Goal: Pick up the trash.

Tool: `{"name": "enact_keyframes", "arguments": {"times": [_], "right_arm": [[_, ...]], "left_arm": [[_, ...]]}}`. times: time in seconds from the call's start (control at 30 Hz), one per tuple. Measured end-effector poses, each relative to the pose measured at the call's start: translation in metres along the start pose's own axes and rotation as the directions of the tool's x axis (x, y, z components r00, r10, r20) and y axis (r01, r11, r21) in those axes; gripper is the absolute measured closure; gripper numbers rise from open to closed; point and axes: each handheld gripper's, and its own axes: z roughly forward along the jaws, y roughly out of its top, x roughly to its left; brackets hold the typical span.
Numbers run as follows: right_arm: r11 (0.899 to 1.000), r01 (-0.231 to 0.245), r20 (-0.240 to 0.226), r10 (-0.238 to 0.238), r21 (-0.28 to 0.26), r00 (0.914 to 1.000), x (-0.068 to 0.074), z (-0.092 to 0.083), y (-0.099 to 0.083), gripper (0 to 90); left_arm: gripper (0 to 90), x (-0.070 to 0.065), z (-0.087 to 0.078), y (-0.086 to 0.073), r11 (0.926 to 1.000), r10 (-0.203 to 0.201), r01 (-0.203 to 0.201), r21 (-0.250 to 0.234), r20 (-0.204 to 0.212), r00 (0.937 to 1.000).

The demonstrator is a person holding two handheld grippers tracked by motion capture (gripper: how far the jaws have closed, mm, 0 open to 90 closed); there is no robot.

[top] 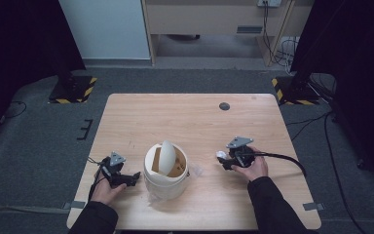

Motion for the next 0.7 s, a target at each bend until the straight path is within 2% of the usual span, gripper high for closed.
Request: {"name": "enact_keyframes", "arguments": {"times": [0.07,0.3,0.7], "right_arm": [[1.0,-0.007,-0.016,0.007,-0.012,0.9999,0.001,0.001,0.001,37.6],[0.999,0.011,-0.021,-0.01,0.033,0.9997,0.001,0.009,0.0,45.9],[0.998,-0.002,-0.045,0.005,0.07,0.999,0.001,0.018,0.0,55.8]], "left_arm": [[0.0,0.0,0.0,0.0,1.0,0.0,0.0,0.0,0.0,1.0],[0.0,0.0,0.0,0.0,1.0,0.0,0.0,0.0,0.0,1.0],[0.0,0.0,0.0,0.0,1.0,0.0,0.0,0.0,0.0,1.0]]}}
